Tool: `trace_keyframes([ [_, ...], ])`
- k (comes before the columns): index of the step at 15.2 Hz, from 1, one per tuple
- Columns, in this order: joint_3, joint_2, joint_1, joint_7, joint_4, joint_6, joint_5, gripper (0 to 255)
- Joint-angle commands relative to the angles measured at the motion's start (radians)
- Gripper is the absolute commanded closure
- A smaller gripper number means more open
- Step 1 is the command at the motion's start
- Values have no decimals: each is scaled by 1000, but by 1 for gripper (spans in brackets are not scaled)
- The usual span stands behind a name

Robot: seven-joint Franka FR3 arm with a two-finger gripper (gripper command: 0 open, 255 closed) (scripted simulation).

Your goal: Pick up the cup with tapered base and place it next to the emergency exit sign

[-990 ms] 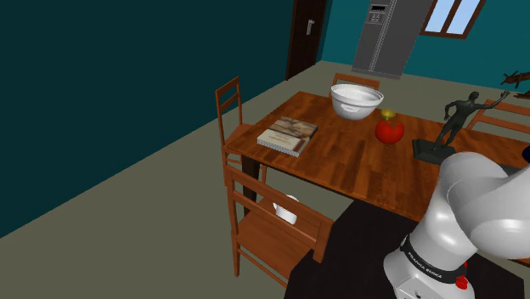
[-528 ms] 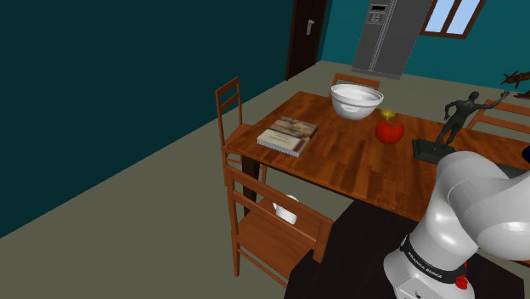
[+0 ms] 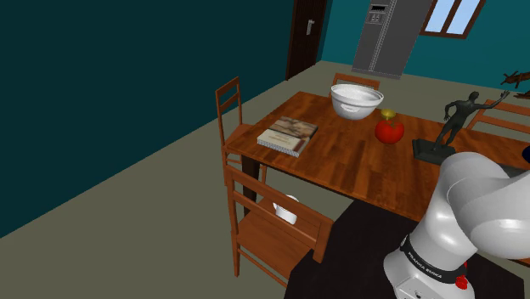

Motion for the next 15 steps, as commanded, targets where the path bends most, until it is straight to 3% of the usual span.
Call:
trace_keyframes([
  [1,5,4,-24,4,-48,35,2,255],
  [15,-3,-17,-94,23,-247,214,-21,255],
])
